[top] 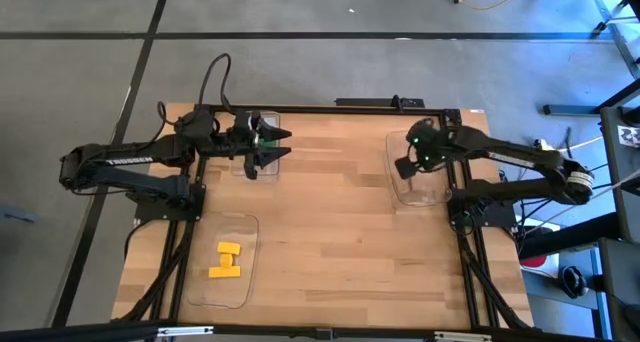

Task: Sort & place blocks by color
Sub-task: Return to Home Position

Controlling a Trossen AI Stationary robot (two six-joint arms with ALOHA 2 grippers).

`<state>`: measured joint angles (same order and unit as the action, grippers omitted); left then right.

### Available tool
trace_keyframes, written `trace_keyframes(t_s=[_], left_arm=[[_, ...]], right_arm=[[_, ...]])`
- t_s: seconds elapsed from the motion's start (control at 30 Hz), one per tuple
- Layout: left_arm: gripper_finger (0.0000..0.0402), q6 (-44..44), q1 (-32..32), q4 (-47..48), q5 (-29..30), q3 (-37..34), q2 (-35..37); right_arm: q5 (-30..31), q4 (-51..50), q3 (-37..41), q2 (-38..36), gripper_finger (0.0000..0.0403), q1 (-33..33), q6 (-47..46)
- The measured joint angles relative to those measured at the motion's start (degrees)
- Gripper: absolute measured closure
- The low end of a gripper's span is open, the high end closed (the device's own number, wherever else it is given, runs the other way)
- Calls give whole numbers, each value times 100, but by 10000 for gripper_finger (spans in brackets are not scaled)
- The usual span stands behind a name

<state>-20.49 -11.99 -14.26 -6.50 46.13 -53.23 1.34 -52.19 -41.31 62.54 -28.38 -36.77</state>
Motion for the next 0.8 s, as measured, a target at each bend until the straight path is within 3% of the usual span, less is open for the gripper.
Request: trace_keyframes(t_s=[0.13, 0.33, 0.47, 0.57, 0.8], left_arm=[[157, -39, 2, 0, -59, 0, 0], [157, -46, 2, 2, -170, 0, 2], [157, -46, 0, 2, -166, 0, 2], [157, -44, 2, 2, -167, 0, 2], [156, -41, 0, 3, -166, 0, 2]], right_arm=[[-152, 553, -455, -552, 92, 295, 314], [-988, 3508, -264, -1382, 92, 941, 668], [-1154, 5033, -213, -1537, 91, 1331, 884], [-1158, 5546, -213, -1544, 91, 1488, 1316], [-1154, 5705, -210, -1544, 91, 1695, 1631]])
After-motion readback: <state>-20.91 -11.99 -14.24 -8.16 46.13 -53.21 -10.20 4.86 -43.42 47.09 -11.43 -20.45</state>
